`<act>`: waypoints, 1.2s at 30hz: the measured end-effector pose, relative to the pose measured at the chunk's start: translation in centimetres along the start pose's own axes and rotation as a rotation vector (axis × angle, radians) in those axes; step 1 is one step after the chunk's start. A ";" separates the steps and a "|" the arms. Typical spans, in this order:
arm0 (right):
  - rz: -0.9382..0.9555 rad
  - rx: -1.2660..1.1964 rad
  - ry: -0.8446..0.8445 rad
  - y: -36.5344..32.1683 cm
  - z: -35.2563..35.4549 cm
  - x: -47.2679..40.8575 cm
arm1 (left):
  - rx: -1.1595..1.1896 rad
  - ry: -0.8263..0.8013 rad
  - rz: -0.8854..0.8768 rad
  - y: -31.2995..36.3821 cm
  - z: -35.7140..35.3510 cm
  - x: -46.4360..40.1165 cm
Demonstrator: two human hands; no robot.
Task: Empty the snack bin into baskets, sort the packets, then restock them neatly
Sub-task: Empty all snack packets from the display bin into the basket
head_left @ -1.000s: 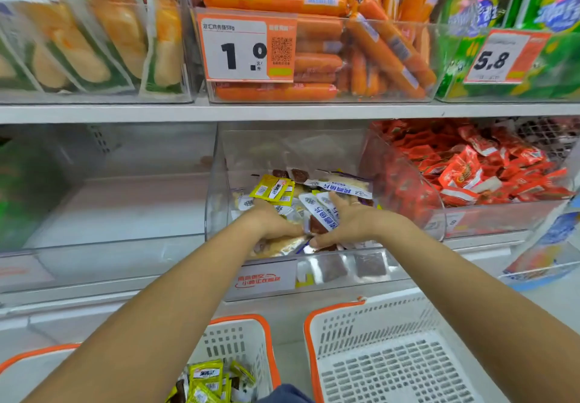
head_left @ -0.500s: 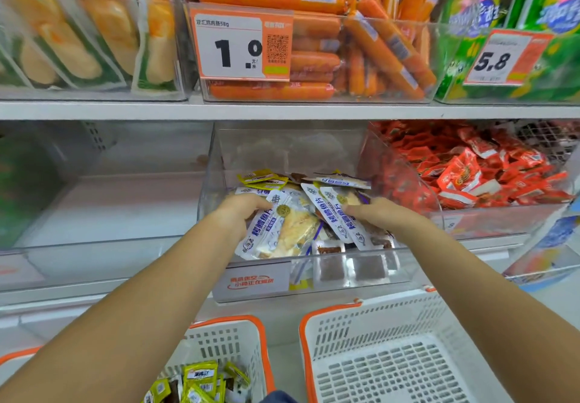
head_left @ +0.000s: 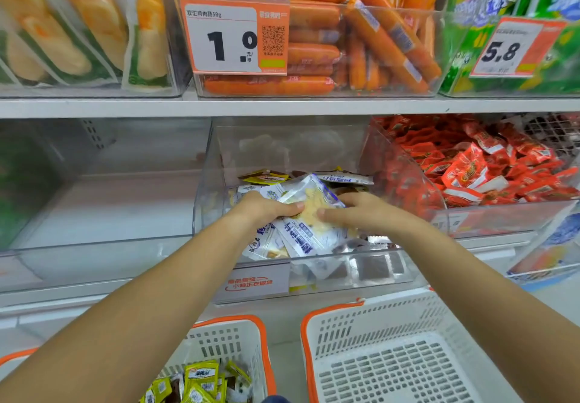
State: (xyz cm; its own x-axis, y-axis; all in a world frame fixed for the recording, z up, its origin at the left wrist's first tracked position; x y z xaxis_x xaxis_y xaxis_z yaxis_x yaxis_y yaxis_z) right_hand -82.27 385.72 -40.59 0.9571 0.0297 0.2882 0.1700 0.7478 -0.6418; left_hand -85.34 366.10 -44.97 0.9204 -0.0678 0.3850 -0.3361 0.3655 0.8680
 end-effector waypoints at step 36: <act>0.208 -0.519 -0.289 -2.8 -0.3 2.6 | 0.111 -0.023 -0.437 6.7 -0.8 6.2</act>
State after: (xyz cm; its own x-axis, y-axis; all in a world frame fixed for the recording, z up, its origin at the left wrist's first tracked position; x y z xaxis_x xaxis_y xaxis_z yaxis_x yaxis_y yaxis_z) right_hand -80.14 383.53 -38.25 0.8927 0.3721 0.2541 0.1485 0.2896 -0.9456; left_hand -81.69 368.87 -36.98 0.9765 -0.2146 -0.0199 0.0630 0.1958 0.9786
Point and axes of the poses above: each hand's wrist, its own x-axis away from the middle knuckle, its own z-axis out of the back of the hand, y = z × x, the point moved 10 cm from there along -x, towards the middle knuckle, and after that the axes turned 3 degrees about -z, right-handed, at the moved point
